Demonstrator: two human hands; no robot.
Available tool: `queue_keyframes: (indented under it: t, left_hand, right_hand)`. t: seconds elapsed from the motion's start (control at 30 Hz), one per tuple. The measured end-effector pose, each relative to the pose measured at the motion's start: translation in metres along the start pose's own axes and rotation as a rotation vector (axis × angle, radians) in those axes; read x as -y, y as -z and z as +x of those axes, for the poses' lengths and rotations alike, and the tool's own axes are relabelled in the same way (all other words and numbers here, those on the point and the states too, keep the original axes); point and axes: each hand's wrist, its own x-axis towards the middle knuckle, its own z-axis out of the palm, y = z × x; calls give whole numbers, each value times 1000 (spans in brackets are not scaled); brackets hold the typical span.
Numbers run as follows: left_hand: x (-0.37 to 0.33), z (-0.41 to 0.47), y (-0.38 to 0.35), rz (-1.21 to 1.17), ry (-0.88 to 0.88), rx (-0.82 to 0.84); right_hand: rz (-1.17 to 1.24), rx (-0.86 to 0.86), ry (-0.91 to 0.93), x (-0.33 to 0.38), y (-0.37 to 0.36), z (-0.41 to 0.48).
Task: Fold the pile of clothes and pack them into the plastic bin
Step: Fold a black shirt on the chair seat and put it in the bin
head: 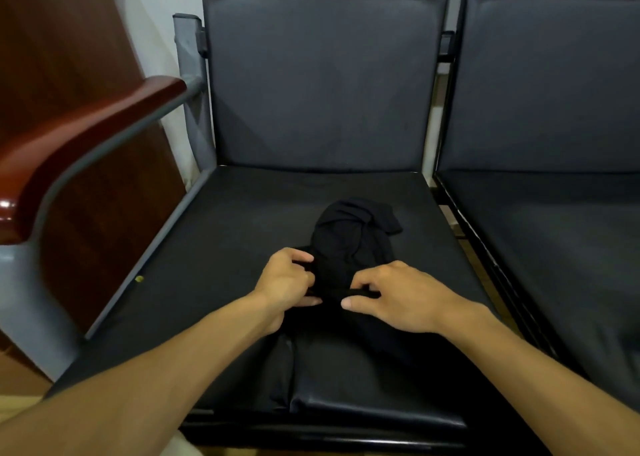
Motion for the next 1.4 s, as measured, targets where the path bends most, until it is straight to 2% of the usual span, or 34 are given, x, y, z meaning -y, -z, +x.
queue_keyframes:
  t: [0.13,0.3,0.4,0.47,0.53,0.6,0.73,0.8,0.9,1.0,1.13,1.27,1.4]
  left_hand:
    - [-5,-7,2,-230,-1,16]
    - [-20,-19,16,-451,9,-29]
    - [-25,-28,28,-493,40,-126]
    - [-27,-35,35,-476,56,-159]
    - [-28,-43,40,-383,62,-161]
    - [-25,-50,42,-205,75,-138]
    - [-17,-59,44,295,89,2]
    - [-16,-62,46,575,91,70]
    - [-16,-58,49,887,-17,3]
    - [-10,-44,49,997,-141,-78]
    - [0,-15,39,1001,-297,-35]
    - [6,2,20,1091,-248,53]
    - [3,4,6,1042,-171,121]
  right_hand:
    - [119,-118,-24,-5,5,-1]
    - [323,-417,-225,-20,17,-8]
    - [685,-547,-379,-34,24,-12]
    - [879,-561,-460,-38,27,-21]
    - [954,-523,-487,-39,31,-31]
    - [894,-428,-490,-38,34,-39]
    - [363,-164,-504,-43,36,-48]
    - [262,-39,-498,-40,35,-50]
    - [118,-44,-478,-33,31,-46]
    - [69,-158,-487,-29,26,-36]
    - [115,-216,-470,-26,23,-19]
    - [214,-273,-470,-27,19,8]
    - [252,-252,-416,-23,15,37]
